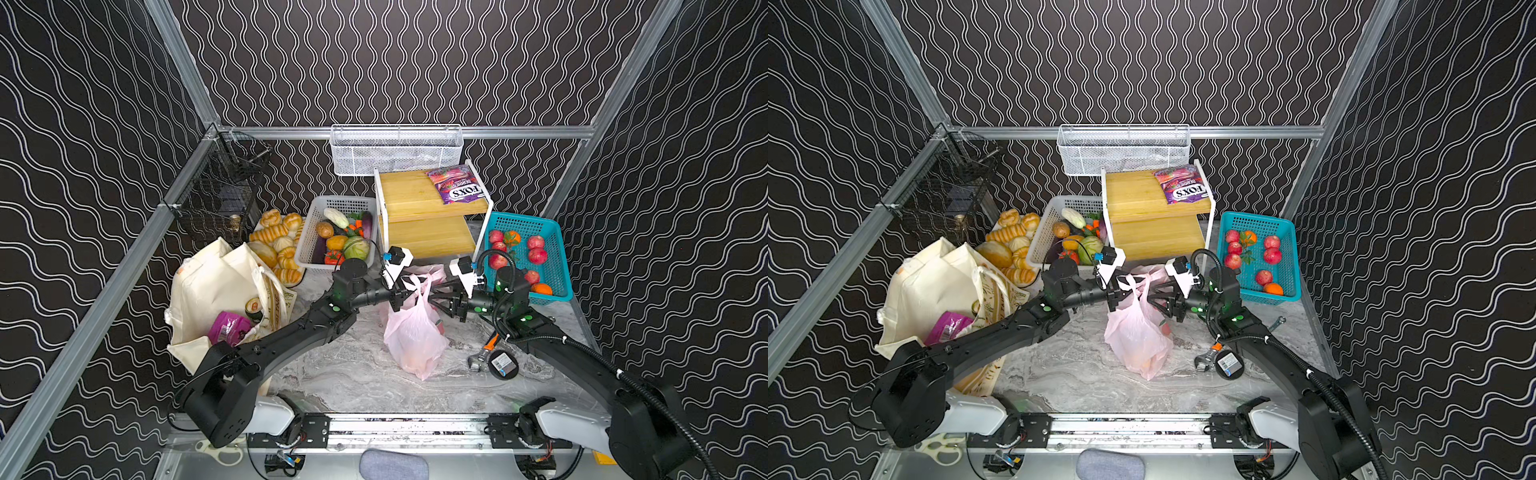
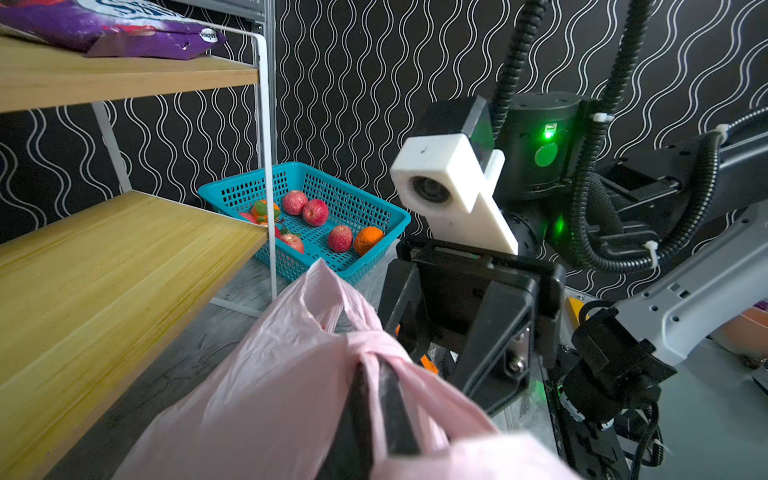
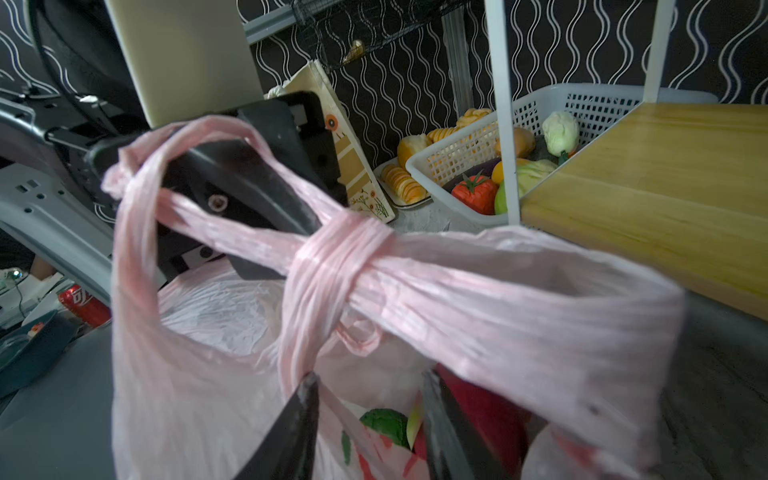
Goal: Place the mixed food into the grocery bags and tie them
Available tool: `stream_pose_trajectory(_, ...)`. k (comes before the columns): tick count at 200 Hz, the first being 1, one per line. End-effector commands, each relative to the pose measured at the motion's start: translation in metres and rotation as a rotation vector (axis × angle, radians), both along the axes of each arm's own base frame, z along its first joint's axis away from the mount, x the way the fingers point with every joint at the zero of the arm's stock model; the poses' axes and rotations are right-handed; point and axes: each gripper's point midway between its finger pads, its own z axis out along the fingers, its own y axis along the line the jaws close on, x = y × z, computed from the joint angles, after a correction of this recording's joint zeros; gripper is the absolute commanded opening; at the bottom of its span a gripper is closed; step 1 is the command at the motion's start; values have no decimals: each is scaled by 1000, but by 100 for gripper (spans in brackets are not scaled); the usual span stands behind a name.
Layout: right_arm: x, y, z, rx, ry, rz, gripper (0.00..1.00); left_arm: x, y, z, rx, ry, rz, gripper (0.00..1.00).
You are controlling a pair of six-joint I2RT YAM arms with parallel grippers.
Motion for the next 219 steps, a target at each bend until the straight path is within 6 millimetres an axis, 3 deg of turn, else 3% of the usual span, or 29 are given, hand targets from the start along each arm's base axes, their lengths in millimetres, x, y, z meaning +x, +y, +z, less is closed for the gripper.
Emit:
stream_pose_trajectory(1,4,4,23,78,-67,10,41,-3,-3,10,-33,-16,-17,6)
stream_pose_trajectory(36,8,7,28,123,-45,16,39,-4,-6,8,-31,-13,-23,6)
stream_pose_trajectory(71,-2,11,32,176,-23,83,39,-5,-9,7,-32,-10,-28,6)
stream_pose_trajectory(133,-1,5,27,145,-24,28,0,-5,-5,6,-15,-22,-6,9)
stream_pose_trajectory(168,2,0,17,77,-10,-26,0,-4,-4,4,-6,-24,1,16)
stream_pose_trajectory(181,6,-2,14,54,-4,-53,0,-3,-4,2,-1,-22,5,28)
stream_pose_trajectory(198,11,-6,11,27,6,-95,0,-4,-4,-1,19,-21,7,35)
stream_pose_trajectory(219,12,-7,9,8,9,-103,0,-4,-2,-5,45,-18,12,35)
